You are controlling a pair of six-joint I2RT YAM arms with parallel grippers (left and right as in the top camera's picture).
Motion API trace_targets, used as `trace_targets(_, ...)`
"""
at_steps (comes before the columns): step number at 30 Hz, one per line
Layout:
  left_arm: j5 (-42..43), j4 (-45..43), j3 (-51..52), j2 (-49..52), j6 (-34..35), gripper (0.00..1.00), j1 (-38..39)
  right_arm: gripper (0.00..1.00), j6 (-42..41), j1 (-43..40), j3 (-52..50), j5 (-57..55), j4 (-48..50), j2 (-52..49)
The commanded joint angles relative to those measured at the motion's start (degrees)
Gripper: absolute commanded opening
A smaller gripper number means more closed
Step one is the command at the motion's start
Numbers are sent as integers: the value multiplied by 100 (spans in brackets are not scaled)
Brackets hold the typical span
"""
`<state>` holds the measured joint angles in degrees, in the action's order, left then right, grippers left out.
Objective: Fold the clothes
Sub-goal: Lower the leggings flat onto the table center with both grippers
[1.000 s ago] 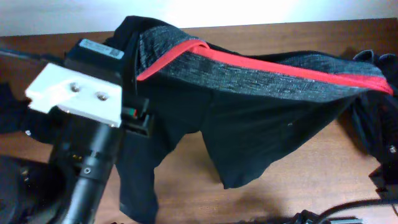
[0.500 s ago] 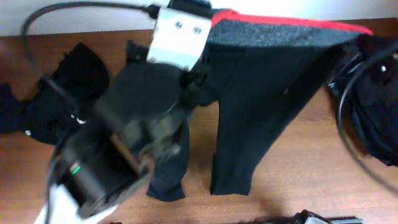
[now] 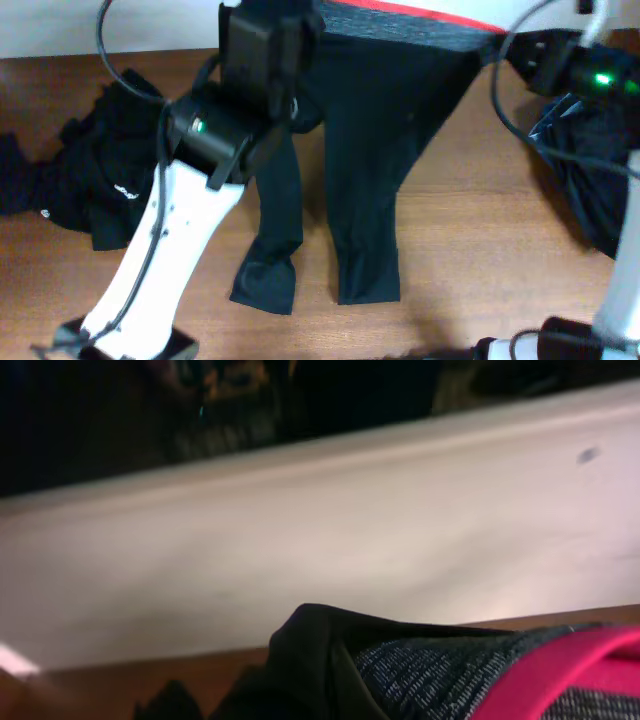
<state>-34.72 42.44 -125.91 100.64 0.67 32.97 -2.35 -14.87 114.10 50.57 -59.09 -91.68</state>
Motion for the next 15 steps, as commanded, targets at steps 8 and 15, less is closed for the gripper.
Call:
trace_targets(8,201,-505,-90,1340,452,1,-1036,4,173,656,-9,-1604,774,-1237)
trace_targets(15,199,-1239,-90,2188,450,1,-1185,4,168,861,-9,-1821,1445,-2081)
